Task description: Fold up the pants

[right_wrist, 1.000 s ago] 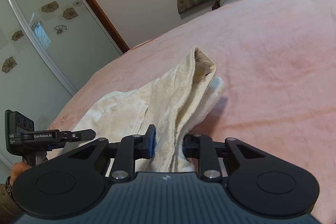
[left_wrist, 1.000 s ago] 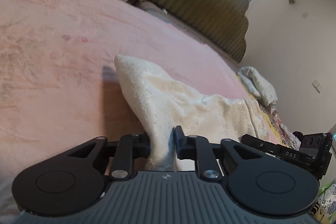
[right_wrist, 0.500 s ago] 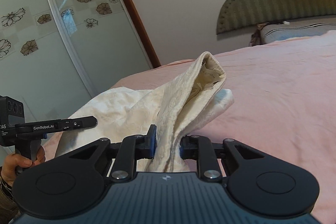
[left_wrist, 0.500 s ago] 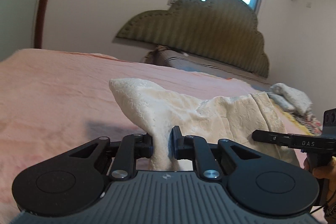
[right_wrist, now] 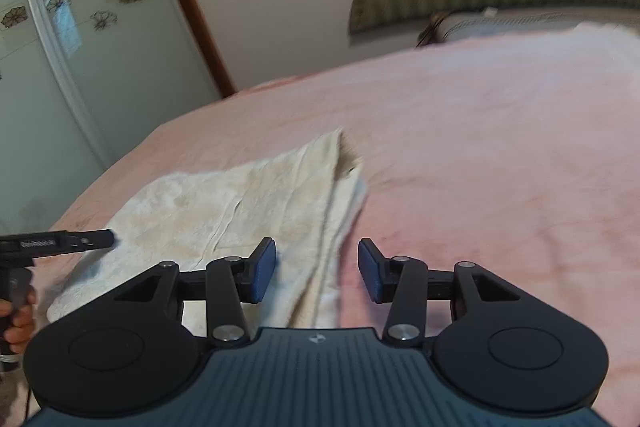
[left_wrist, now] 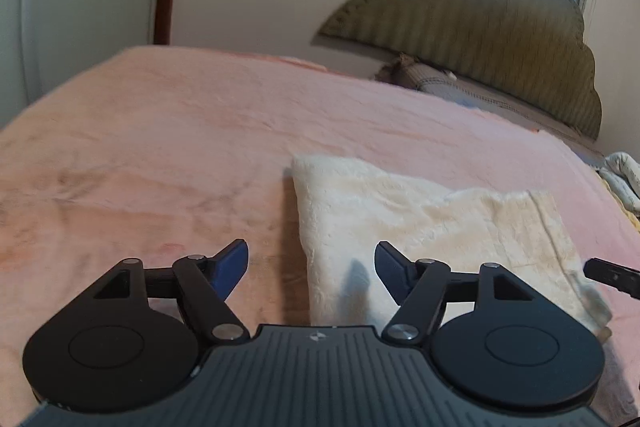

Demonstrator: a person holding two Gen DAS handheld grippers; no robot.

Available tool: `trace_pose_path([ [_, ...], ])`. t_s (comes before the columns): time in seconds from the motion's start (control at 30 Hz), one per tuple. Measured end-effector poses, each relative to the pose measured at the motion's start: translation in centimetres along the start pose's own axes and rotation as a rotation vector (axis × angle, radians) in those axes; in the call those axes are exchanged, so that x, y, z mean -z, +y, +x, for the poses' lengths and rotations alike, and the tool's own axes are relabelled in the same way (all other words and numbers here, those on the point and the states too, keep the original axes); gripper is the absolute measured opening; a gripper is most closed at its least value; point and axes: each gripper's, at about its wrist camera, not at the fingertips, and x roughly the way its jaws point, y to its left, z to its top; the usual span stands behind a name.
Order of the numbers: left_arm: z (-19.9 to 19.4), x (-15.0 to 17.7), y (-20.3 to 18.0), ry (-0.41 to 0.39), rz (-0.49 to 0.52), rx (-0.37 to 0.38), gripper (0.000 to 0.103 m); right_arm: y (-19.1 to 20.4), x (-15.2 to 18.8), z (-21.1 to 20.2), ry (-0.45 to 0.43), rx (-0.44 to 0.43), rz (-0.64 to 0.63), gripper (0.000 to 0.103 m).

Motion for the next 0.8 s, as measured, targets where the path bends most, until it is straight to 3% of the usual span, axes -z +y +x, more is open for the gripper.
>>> trace_pose_path([
  [0.07, -2.5, 0.6, -1.0, -0.042, 0.021, 0.032, 0.076, 1.6, 0.6, -2.1, -0.042, -0.010, -0.076, 0.046],
  [0.13, -4.0, 1.5, -2.7, -0.066, 0.053, 0.101, 0.083, 3.6, 1.3, -3.3, -0.055, -0.083, -0.147, 0.046],
  [0.2, -4.2, 2.7, -4.0, -0.045, 0.097, 0.134, 0.096, 5.8, 2.2, -3.1, -0.020, -0.152, -0.223, 0.044],
  [0.3, -1.3, 4.9, -5.9, 0.067, 0.217, 0.044, 0.096, 7.1, 3.7, -0.7, 0.084, -0.075, -0.275, 0.044],
  [0.33, -0.9, 5.5, -5.6, 0.082, 0.208, 0.017, 0.095, 6.9, 4.1, -0.3, 0.095, -0.057, -0.269, 0.044],
  [0.37, -1.3, 5.6, -5.1, 0.075, 0.164, 0.039, 0.090, 7.0, 4.0, -0.3, 0.084, -0.051, -0.248, 0.044],
  [0.47, -3.1, 5.6, -3.9, 0.051, 0.079, 0.068, 0.091, 8.1, 4.0, -2.3, 0.048, -0.052, -0.228, 0.045],
  [0.53, -3.6, 6.1, -4.3, 0.039, 0.114, 0.043, 0.094, 9.1, 4.6, -3.5, 0.035, -0.092, -0.252, 0.047],
  [0.6, -3.2, 6.8, -4.5, 0.056, 0.144, 0.016, 0.094, 9.5, 5.6, -3.1, 0.071, -0.113, -0.262, 0.055],
  [0.7, -4.1, 6.9, -4.0, 0.062, 0.071, 0.025, 0.092, 9.6, 7.4, -2.0, 0.126, -0.067, -0.265, 0.055],
  [0.8, -5.9, 7.2, -5.4, 0.041, 0.120, -0.005, 0.095, 10.0, 7.8, -3.1, 0.124, -0.052, -0.224, 0.056],
])
